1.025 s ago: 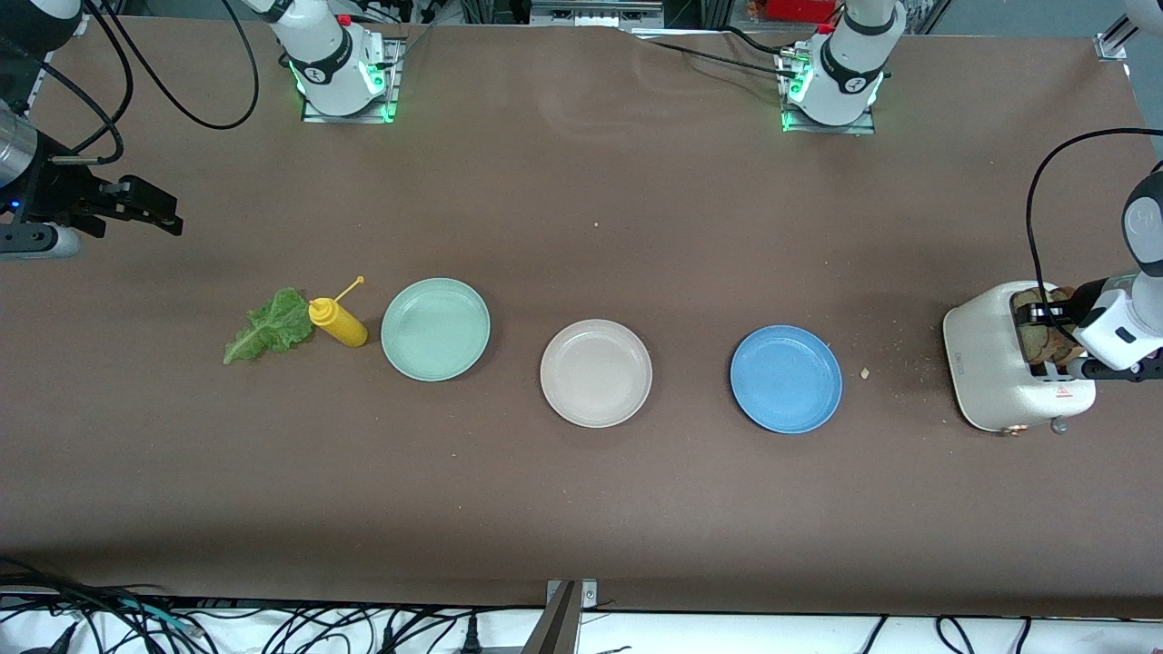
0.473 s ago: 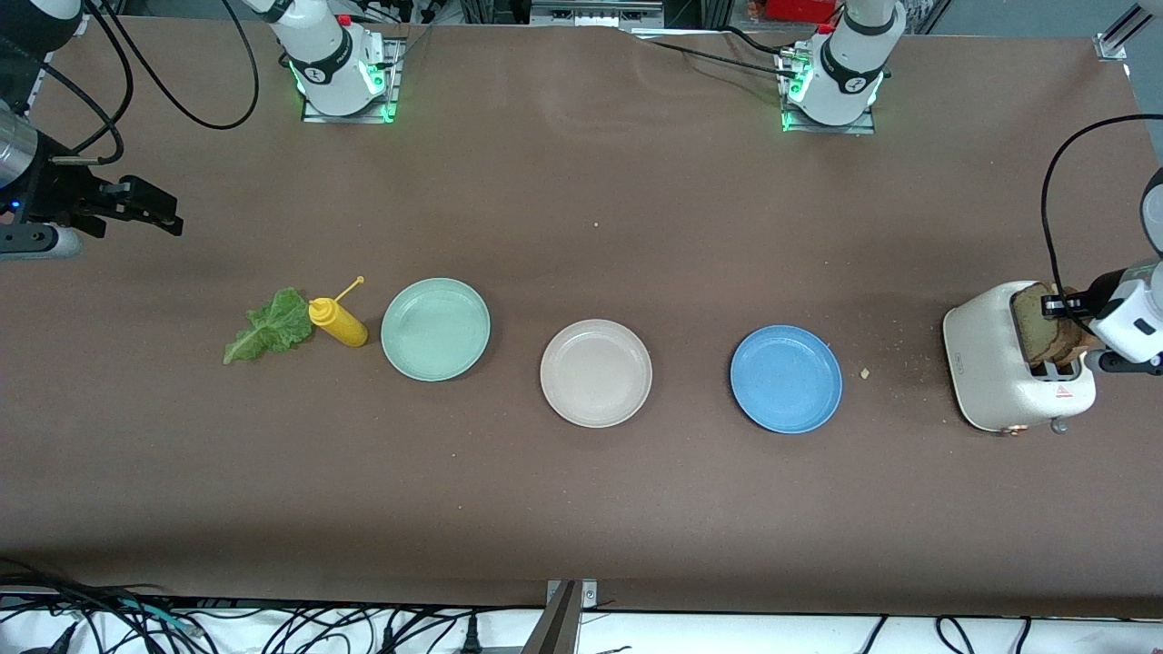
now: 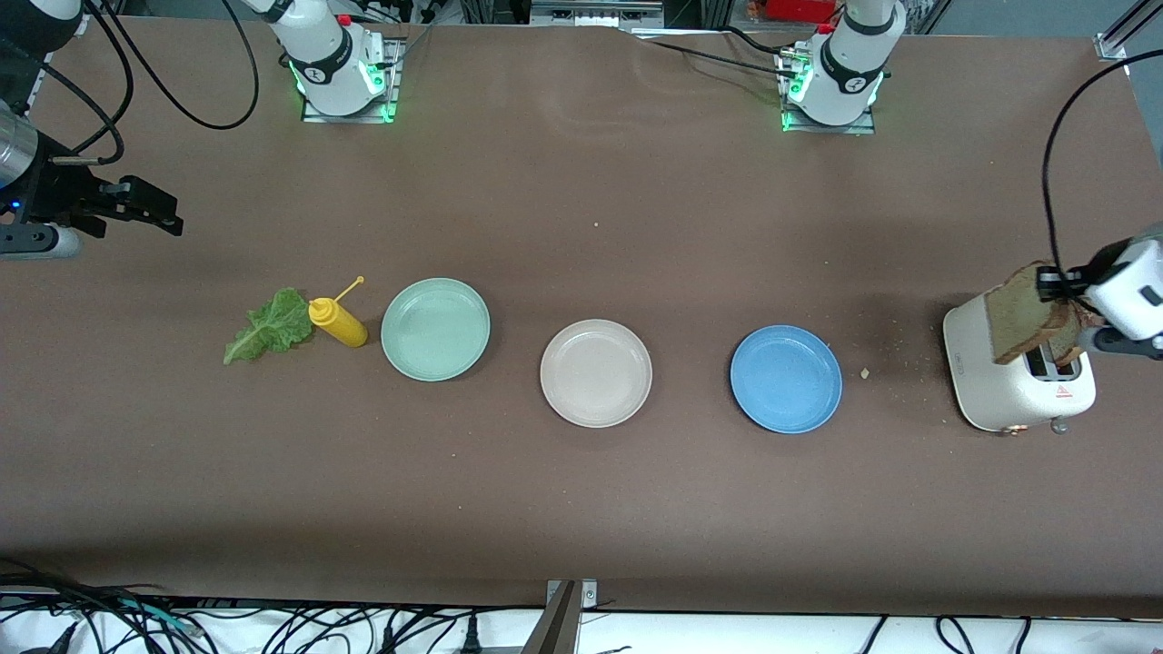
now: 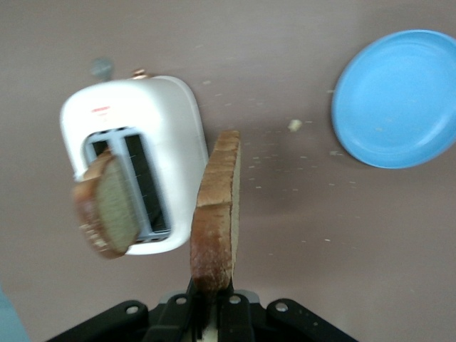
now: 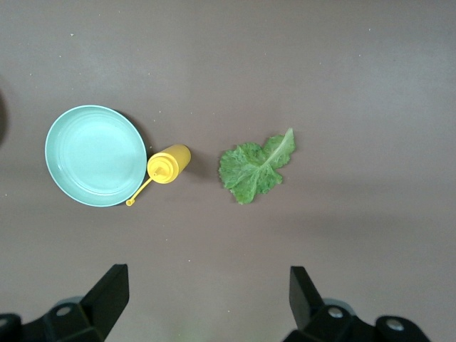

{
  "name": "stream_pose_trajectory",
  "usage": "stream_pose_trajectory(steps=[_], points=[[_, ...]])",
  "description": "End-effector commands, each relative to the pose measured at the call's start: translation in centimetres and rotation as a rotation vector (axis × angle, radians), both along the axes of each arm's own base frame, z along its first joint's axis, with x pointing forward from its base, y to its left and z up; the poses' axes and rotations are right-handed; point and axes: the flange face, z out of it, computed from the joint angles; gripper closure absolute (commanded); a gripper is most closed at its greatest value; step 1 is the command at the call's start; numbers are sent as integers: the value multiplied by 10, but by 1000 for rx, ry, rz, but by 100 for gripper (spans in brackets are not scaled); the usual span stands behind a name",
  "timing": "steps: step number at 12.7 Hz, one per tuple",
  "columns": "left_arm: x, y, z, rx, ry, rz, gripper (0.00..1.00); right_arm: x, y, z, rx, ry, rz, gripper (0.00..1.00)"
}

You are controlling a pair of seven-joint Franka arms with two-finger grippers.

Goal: Make sandwich in beige plate with both arms
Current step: 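Grasp the bread slice with the left gripper and lift it out, then carry the bread slice with the left gripper onto the beige plate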

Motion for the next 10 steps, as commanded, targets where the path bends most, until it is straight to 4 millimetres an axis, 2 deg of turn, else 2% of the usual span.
stream_pose_trajectory(steps=[1,3,5,6,7,9,10], points=[[4,-50,-5,-126,25,-48,100,1,0,5,0,1,-9,0],[7,-101,-26,-264,68,-17,100,1,0,5,0,1,-9,0],[9,-157,-53,-308,124,36,100,1,0,5,0,2,-9,0],[13,-184,-59,-368,106,37,100,1,0,5,0,3,-9,0],[20,-205,-66,-451,82,69,100,1,0,5,0,1,-9,0],[31,-231,-101,-567,98,117,100,1,0,5,0,3,-9,0],[36,-238,-113,-606,93,142,100,1,0,5,0,3,-9,0]])
